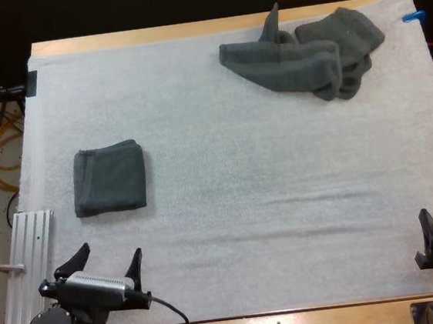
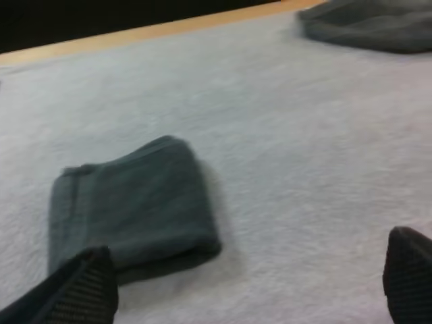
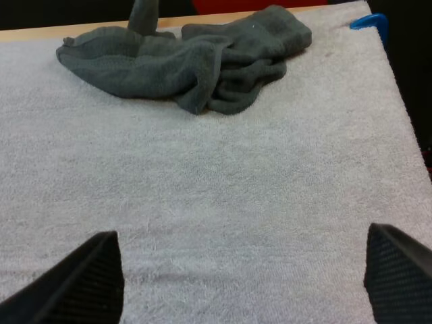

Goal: Pick towel from pile fold and stack

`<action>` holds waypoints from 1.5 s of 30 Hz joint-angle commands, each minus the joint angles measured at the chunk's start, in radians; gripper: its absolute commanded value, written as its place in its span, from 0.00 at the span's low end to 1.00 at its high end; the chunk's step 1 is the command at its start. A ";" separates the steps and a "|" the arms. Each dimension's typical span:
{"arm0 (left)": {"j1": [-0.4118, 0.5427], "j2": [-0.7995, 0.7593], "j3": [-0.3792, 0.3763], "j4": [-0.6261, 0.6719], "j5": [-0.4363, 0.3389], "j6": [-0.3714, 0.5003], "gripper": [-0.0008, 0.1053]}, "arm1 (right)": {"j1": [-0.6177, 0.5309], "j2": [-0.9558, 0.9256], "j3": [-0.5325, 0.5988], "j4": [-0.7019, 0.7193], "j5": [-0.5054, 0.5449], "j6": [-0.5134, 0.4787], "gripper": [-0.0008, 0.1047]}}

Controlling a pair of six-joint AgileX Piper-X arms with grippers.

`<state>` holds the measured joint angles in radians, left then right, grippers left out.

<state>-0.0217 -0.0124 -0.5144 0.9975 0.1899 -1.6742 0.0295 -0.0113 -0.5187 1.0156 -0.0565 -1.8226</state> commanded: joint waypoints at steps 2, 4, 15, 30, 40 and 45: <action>-0.025 -0.005 -0.036 -0.038 0.039 -0.011 0.73 | -0.002 -0.027 -0.011 -0.010 0.000 0.026 0.68; -0.052 0.066 -0.077 -0.061 0.039 -0.011 0.73 | -0.002 0.001 -0.031 -0.008 -0.018 0.079 0.68; -0.246 0.434 -0.274 -0.175 0.106 0.023 0.73 | -0.002 0.278 -0.255 -0.008 -0.258 0.116 0.68; -0.362 0.581 -0.335 -0.184 0.142 0.006 0.73 | -0.002 0.623 -0.388 -0.101 -0.389 0.113 0.68; -0.362 0.591 -0.335 -0.288 0.135 -0.052 0.73 | 0.000 1.135 -0.486 -0.419 -0.230 0.158 0.68; -0.362 0.615 -0.335 -0.301 0.135 -0.057 0.73 | 0.000 1.402 -0.595 -0.491 -0.206 0.231 0.68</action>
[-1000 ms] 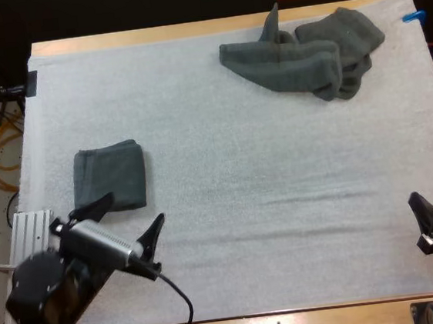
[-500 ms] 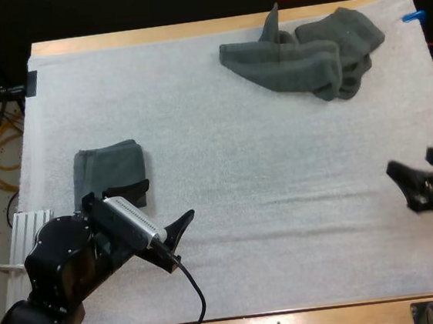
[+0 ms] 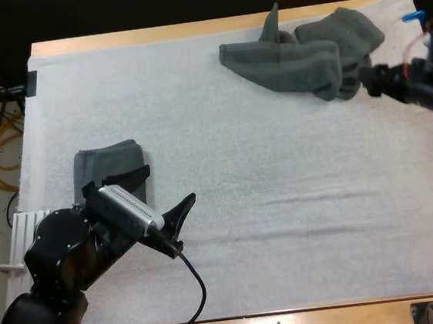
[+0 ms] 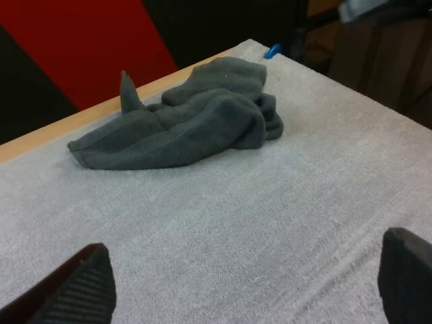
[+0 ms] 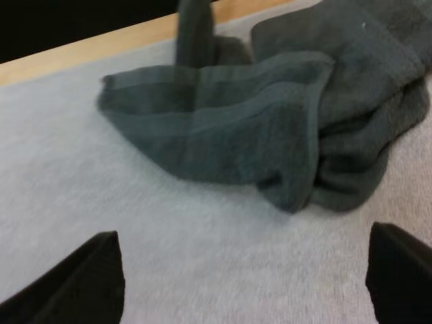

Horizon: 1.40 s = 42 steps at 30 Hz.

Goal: Pick towel from pile fold and stack

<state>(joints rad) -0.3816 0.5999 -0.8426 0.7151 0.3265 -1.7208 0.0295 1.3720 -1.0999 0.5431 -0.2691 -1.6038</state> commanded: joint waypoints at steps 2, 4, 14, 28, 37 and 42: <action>-0.003 0.013 -0.007 -0.018 -0.002 -0.010 0.73 | 0.000 0.116 -0.065 -0.034 0.007 0.039 0.68; -0.003 0.022 -0.007 -0.018 -0.002 -0.010 0.73 | 0.005 0.202 -0.114 -0.038 0.016 0.050 0.68; -0.003 0.052 -0.007 -0.018 0.006 -0.010 0.73 | 0.038 0.583 -0.353 -0.038 0.134 0.056 0.68; -0.003 0.052 -0.007 -0.036 0.006 -0.076 0.73 | 0.074 0.807 -0.539 0.049 0.204 0.056 0.08; -0.003 0.052 -0.007 -0.039 0.006 -0.079 0.73 | 0.089 0.629 -0.569 0.074 0.200 -0.083 0.02; -0.003 0.052 -0.007 -0.039 0.006 -0.079 0.73 | 0.105 0.417 -0.569 0.076 0.205 -0.191 0.02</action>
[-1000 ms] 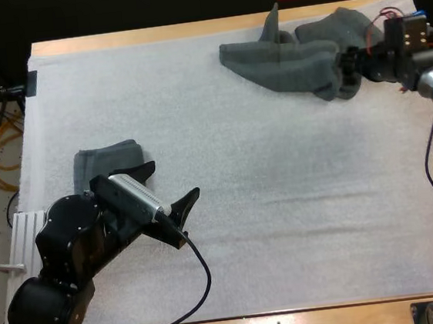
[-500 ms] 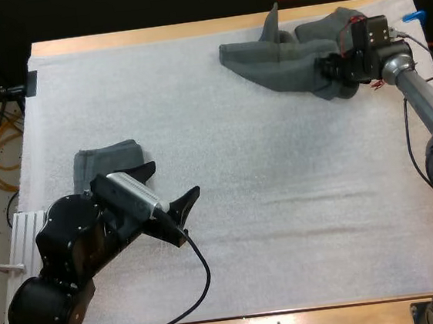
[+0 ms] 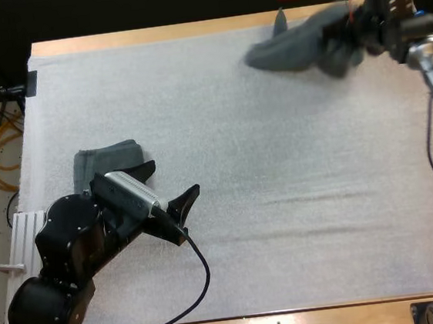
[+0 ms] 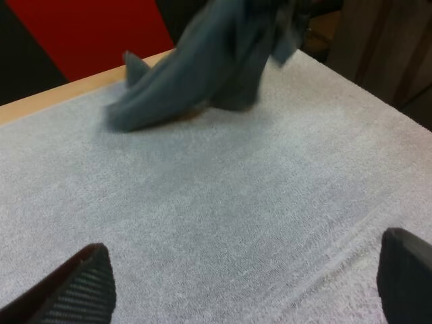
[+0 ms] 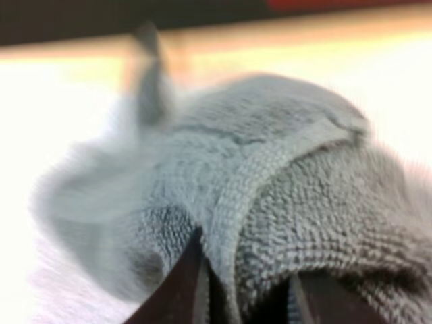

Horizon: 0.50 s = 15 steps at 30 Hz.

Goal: Pick towel from pile fold and stack

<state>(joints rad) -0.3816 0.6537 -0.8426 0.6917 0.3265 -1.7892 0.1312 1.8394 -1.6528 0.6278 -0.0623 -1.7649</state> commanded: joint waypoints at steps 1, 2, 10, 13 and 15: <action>-0.003 -0.002 -0.007 -0.015 0.006 -0.011 0.73 | 0.005 -0.088 -0.016 -0.004 -0.001 -0.035 0.02; -0.003 -0.002 -0.007 -0.015 0.006 -0.011 0.73 | 0.007 -0.114 -0.016 0.004 -0.001 -0.035 0.02; -0.003 -0.004 -0.026 0.000 0.042 -0.021 0.73 | 0.041 -0.357 -0.016 0.234 -0.004 -0.046 0.02; -0.003 -0.004 -0.047 0.030 0.051 -0.021 0.73 | 0.084 -0.408 -0.016 0.362 -0.005 -0.044 0.02; -0.003 -0.004 -0.063 0.068 0.051 -0.017 0.73 | 0.121 -0.422 -0.016 0.440 -0.006 -0.035 0.02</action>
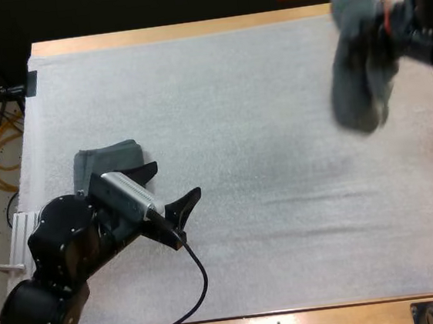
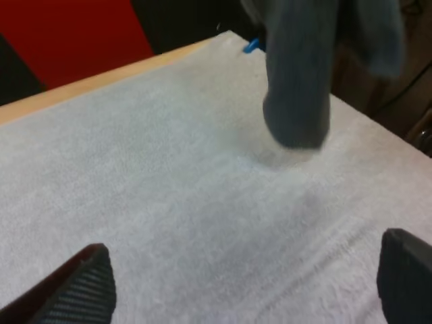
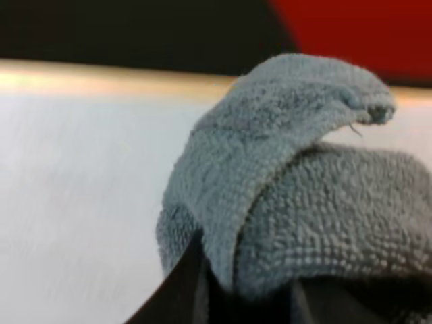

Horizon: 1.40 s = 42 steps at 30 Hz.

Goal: Pick towel from pile fold and stack

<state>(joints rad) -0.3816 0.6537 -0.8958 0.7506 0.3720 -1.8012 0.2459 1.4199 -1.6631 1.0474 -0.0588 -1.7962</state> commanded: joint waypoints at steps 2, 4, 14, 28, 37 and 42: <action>-0.003 -0.004 -0.023 0.049 0.005 0.006 0.73 | 0.079 -0.007 0.010 0.086 -0.009 0.026 0.02; -0.003 -0.004 -0.034 0.091 0.005 0.028 0.73 | 0.148 -0.007 0.045 0.089 -0.009 0.053 0.02; -0.003 -0.067 -0.036 0.113 0.005 0.037 0.73 | 0.396 -0.007 0.186 -0.027 0.025 0.115 0.35; -0.003 -0.079 -0.036 0.113 -0.001 0.055 0.73 | 0.410 -0.060 0.188 0.091 0.098 0.087 0.96; -0.003 -0.079 -0.029 0.176 -0.001 0.055 0.73 | 0.410 -0.060 0.346 0.057 0.085 0.098 0.96; -0.003 -0.079 -0.012 0.180 -0.001 0.055 0.73 | 0.410 -0.055 0.512 -0.094 0.077 0.144 0.96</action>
<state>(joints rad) -0.3816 0.5789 -0.9106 0.9329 0.3720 -1.7494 0.6577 1.3664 -1.1633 0.9860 0.0276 -1.6608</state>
